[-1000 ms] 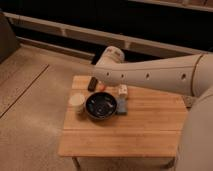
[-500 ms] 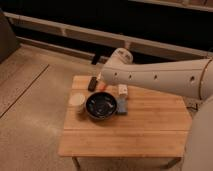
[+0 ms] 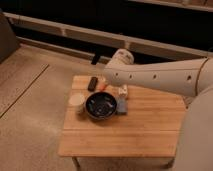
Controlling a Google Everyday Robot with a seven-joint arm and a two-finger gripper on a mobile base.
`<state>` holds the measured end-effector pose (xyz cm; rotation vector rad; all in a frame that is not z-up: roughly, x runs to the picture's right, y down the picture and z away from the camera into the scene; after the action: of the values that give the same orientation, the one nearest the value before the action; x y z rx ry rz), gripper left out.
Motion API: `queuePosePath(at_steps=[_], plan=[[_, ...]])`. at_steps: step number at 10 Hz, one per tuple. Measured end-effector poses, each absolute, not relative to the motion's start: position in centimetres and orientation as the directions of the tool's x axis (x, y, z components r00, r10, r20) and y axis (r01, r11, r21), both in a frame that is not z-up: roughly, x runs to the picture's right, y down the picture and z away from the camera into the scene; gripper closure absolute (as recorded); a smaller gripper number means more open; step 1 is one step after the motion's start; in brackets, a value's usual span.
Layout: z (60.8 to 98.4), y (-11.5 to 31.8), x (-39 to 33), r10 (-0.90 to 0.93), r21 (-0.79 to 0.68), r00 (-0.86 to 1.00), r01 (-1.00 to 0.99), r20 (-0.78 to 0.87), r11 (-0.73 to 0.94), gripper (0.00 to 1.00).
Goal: Place the white sponge in the ceramic cup
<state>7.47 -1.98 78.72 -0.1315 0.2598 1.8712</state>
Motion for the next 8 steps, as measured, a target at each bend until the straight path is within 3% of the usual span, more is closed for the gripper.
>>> queuePosePath(at_steps=[6,8], plan=[[84.0,0.0,9.3,0.748,0.113,-0.570,-0.815,-0.340,-0.569,0.35],[85.7,1.9,11.0,0.722,0.161,-0.585,-0.805,-0.369,-0.570,0.35]])
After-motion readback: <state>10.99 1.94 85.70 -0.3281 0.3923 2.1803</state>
